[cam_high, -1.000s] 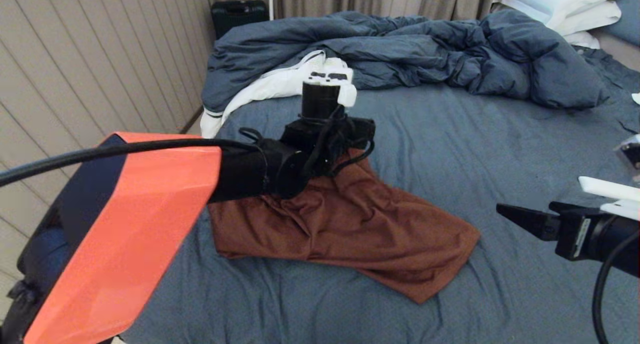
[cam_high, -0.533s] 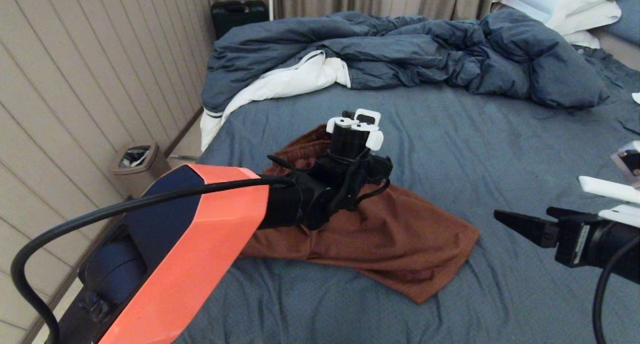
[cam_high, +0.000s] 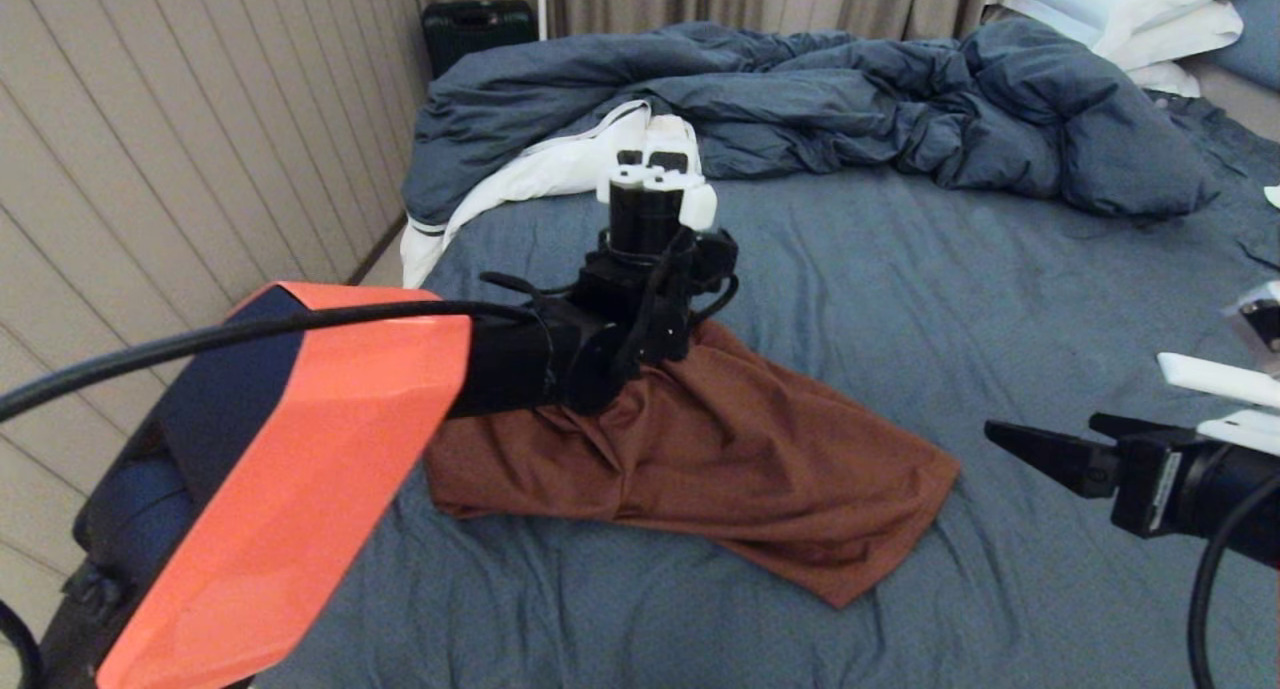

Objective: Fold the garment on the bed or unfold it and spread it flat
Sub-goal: Unford the brown shorts

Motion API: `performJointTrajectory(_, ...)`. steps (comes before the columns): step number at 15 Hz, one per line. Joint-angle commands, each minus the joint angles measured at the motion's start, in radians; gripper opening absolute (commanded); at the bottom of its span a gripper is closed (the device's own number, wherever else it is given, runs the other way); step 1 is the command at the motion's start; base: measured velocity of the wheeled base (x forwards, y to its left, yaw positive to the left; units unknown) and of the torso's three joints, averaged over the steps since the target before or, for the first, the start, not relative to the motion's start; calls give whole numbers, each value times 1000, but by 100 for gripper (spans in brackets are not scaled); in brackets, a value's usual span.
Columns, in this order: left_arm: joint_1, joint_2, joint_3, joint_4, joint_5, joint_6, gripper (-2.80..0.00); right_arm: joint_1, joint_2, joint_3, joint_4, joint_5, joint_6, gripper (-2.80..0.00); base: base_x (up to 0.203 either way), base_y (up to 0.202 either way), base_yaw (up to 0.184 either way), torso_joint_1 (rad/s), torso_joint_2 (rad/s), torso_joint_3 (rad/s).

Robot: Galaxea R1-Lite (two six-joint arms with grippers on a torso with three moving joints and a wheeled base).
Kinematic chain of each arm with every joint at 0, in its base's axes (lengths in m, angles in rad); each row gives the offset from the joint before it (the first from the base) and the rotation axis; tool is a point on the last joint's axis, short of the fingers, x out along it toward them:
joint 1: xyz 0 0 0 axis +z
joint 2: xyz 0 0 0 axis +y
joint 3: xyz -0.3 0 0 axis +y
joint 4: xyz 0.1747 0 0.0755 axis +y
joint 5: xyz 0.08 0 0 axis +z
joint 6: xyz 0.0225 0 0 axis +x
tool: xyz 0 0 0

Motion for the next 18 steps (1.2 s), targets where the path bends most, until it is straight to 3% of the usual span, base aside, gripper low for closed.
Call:
performJointTrajectory(1, 98, -111, 16, 1, 55, -9, 0, 0, -1, -6, -2, 22, 2, 0, 0, 0, 0, 0, 0, 0)
performJointTrajectory(4, 203, -251, 166, 44, 76, -39, 0, -1, 1, -40, -2, 57, 3, 0, 0, 0, 0, 0, 0, 0)
performJointTrajectory(5, 221, -312, 247, 65, 72, -57, -280, -1, 2, -51, -2, 64, 1, 0, 0, 0, 0, 0, 0, 0)
performJointTrajectory(6, 233, -382, 330, 97, 64, -83, -280, 1, 2, -65, -1, 70, -1, -280, 0, 0, 0, 0, 0, 0)
performJointTrajectory(9, 257, -607, 490, 310, -14, -221, -280, -1, 22, -133, 8, 139, -7, -280, 0, 0, 0, 0, 0, 0)
performJointTrajectory(11, 301, -720, 576, 546, -114, -405, -280, -3, 83, -193, 13, 160, -8, -280, 0, 0, 0, 0, 0, 0)
performJointTrajectory(12, 332, -744, 634, 582, -161, -454, -280, -4, 119, -225, 16, 162, -8, -280, 0, 0, 0, 0, 0, 0)
performJointTrajectory(16, 413, -804, 895, 609, -383, -540, -280, 0, 251, -372, 28, 168, -8, -280, 0, 0, 0, 0, 0, 0)
performJointTrajectory(18, 419, -783, 918, 600, -419, -550, -280, 1, 299, -418, 51, 170, -8, -280, 0, 0, 0, 0, 0, 0)
